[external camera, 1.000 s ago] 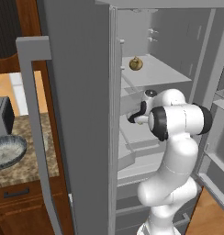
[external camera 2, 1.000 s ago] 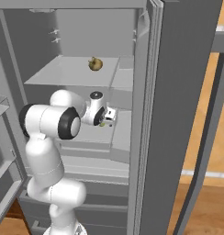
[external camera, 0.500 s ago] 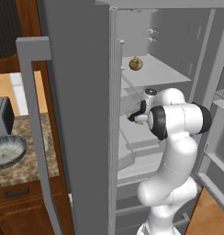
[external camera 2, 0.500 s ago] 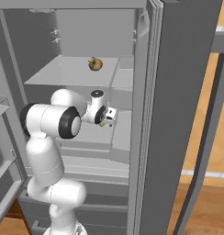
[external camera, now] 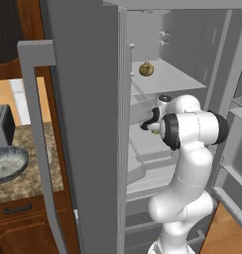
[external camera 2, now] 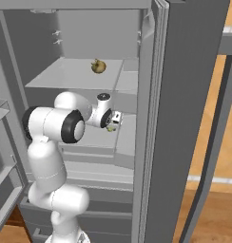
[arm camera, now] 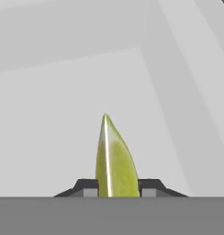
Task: Grab a lemon wedge from the fridge and one ice cube from the ice bowl, and put them in the glass of lemonade.
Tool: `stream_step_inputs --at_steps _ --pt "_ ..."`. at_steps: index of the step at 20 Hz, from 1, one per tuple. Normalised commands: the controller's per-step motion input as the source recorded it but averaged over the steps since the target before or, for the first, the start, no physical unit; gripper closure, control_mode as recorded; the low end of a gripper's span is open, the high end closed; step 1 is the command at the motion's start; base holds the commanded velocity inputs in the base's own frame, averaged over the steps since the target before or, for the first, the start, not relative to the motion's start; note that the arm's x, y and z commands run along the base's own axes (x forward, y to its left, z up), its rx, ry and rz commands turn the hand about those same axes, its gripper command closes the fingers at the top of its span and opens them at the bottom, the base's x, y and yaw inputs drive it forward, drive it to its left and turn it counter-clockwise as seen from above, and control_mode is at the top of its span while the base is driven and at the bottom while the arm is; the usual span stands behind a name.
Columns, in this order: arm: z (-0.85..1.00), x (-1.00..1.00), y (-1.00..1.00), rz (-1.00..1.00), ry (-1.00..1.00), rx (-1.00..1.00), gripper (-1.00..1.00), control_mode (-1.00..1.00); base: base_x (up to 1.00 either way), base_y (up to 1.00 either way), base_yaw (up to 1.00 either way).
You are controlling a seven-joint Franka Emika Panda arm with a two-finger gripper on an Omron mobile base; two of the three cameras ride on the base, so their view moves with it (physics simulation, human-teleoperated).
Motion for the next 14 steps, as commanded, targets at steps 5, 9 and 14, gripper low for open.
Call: stream_step_inputs --at_steps 5,9,14 --pt "-0.30 -0.08 0.10 0.00 0.00 0.00 1.00 -1.00 0.00 0.00 0.00" --pt "-0.48 -0.96 0.41 0.00 0.00 0.00 1.00 -1.00 0.00 0.00 0.00" --pt "-0.23 -1.00 0.29 0.05 0.00 0.00 1.00 -1.00 0.00 0.00 0.00"
